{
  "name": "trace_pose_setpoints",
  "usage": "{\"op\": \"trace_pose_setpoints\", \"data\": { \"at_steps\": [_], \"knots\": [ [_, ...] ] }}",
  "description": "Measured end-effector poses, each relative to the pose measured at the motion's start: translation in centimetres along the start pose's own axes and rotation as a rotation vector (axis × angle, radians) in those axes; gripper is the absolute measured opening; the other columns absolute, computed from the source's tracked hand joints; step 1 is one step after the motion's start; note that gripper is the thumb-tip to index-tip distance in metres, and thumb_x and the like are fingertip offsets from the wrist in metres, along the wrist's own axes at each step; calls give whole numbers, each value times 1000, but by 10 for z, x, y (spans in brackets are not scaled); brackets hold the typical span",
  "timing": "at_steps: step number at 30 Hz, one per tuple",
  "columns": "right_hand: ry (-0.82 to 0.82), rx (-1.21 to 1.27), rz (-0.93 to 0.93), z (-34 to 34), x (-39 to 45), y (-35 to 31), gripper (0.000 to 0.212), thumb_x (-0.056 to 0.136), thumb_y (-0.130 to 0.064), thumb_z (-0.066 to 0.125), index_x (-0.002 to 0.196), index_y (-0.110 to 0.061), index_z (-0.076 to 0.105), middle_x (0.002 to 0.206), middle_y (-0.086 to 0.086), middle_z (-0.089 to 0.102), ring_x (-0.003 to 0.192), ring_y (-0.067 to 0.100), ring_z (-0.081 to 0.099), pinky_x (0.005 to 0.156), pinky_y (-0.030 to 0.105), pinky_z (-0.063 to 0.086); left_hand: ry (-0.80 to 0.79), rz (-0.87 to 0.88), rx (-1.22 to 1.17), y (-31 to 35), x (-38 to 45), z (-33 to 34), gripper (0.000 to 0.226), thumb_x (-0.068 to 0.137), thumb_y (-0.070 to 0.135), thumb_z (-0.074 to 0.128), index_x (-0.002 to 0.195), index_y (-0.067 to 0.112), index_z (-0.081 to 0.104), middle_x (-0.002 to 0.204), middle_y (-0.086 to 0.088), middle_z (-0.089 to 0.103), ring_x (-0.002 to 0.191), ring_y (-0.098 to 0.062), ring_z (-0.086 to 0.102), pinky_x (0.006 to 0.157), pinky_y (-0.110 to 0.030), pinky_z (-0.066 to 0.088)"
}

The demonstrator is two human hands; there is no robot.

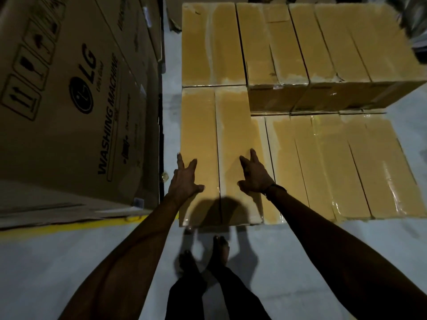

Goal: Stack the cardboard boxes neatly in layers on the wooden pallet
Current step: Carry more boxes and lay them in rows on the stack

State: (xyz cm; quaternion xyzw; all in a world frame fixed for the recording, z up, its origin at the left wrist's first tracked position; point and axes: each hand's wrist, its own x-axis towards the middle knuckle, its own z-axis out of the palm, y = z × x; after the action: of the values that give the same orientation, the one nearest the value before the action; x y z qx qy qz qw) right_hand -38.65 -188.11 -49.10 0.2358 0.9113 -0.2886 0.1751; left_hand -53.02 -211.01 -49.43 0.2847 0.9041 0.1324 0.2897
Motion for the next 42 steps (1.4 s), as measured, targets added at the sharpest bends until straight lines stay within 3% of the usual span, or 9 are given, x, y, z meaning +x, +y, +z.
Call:
{"op": "trace_pose_setpoints", "data": {
  "at_steps": [3, 7, 12, 16, 23, 35, 40, 42],
  "knots": [
    [6, 27, -31, 16, -41, 6, 104, 81, -30, 86, 161, -9, 23, 169, 20, -8, 133, 46, 49, 109, 48, 43, -19, -3, 10, -7, -28, 14, 107, 78, 40, 88, 162, 21, 23, 169, -19, -11, 144, -47, 35, 115, -50, 37],
    [11, 57, -23, 43, -92, 11, 93, 86, -25, 82, 160, -9, 28, 170, 18, -6, 134, 40, 51, 107, 38, 41, -29, 3, 8, -26, -65, 33, 104, 79, 42, 87, 160, 16, 28, 169, -19, 15, 150, -41, 28, 120, -45, 28],
    [55, 50, -2, 64, -120, 19, 86, 88, -19, 80, 158, -7, 32, 170, 18, 0, 138, 41, 47, 108, 38, 41, -19, 74, -33, -40, -101, 41, 86, 90, 25, 78, 159, 7, 31, 163, -12, 35, 154, -39, 20, 119, -43, 26],
    [80, 53, 4, 71, -122, 20, 82, 90, -14, 78, 158, -6, 33, 169, 22, 3, 136, 43, 48, 109, 41, 40, 20, 107, -80, -42, -111, 46, 81, 90, 15, 77, 158, 6, 33, 163, -12, 36, 154, -35, 21, 118, -40, 26],
    [87, 41, -1, 77, -119, 27, 77, 91, -13, 74, 157, -3, 34, 167, 28, 10, 142, 45, 41, 114, 47, 40, 29, 109, -11, -41, -110, 50, 84, 91, 26, 77, 159, 8, 32, 163, -11, 36, 153, -35, 24, 119, -38, 24],
    [54, 70, 0, 76, -123, 28, 77, 94, -13, 71, 159, -5, 29, 167, 27, 9, 133, 44, 50, 112, 42, 40, 70, 96, -21, -37, -113, 56, 83, 89, 23, 79, 157, 6, 35, 160, -14, 41, 151, -36, 26, 117, -42, 28],
    [83, 161, 26, 64, -135, 25, 72, 95, -14, 69, 156, -1, 34, 155, 32, 38, 152, 39, 25, 115, 41, 33, 100, 59, -9, -14, -126, 41, 66, 90, 11, 77, 147, -3, 46, 152, -28, 44, 150, -44, 25, 119, -45, 27],
    [148, 205, 29, 50, -144, 24, 63, 97, -12, 67, 152, 1, 41, 157, 29, 37, 153, 39, 22, 114, 44, 34, 151, 54, -57, -2, -131, 31, 57, 89, 9, 75, 141, -1, 53, 151, -25, 45, 149, -41, 29, 117, -43, 32]
  ]
}}
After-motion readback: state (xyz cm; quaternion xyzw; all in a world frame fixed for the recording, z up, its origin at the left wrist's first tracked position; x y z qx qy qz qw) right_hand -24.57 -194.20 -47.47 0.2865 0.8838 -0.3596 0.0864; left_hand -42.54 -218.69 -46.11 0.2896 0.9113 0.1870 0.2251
